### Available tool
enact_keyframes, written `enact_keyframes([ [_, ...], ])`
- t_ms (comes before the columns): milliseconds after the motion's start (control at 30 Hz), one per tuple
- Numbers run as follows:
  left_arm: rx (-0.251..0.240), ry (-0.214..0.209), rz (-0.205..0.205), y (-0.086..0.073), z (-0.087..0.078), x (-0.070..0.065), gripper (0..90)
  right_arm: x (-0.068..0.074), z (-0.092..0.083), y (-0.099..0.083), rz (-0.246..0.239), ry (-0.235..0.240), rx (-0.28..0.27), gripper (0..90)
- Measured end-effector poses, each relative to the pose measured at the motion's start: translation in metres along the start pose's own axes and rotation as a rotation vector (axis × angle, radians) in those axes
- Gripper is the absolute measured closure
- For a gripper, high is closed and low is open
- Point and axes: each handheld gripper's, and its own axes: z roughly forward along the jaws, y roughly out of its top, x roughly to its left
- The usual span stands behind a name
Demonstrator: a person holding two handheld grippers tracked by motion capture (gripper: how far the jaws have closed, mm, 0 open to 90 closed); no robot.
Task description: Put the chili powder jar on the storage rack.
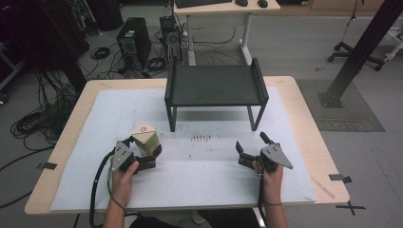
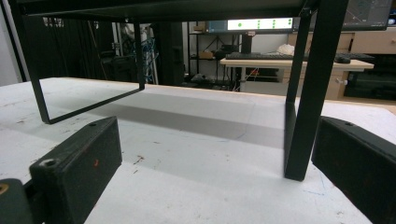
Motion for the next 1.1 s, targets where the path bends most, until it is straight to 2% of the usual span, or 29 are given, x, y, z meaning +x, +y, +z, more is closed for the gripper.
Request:
enact_keyframes([
  [633,-0.005,-0.012,0.012,-0.0002,-0.0007,-0.0006,0.2,-0.0002,0.0,0.0001,0.0,0.005,0.004,1.2],
  [1100,-0.004,-0.013,0.006,-0.0001,-0.0006,-0.0005,0.2,0.0,0.0005,0.0003,-0.003,0.007,0.009,1.2],
])
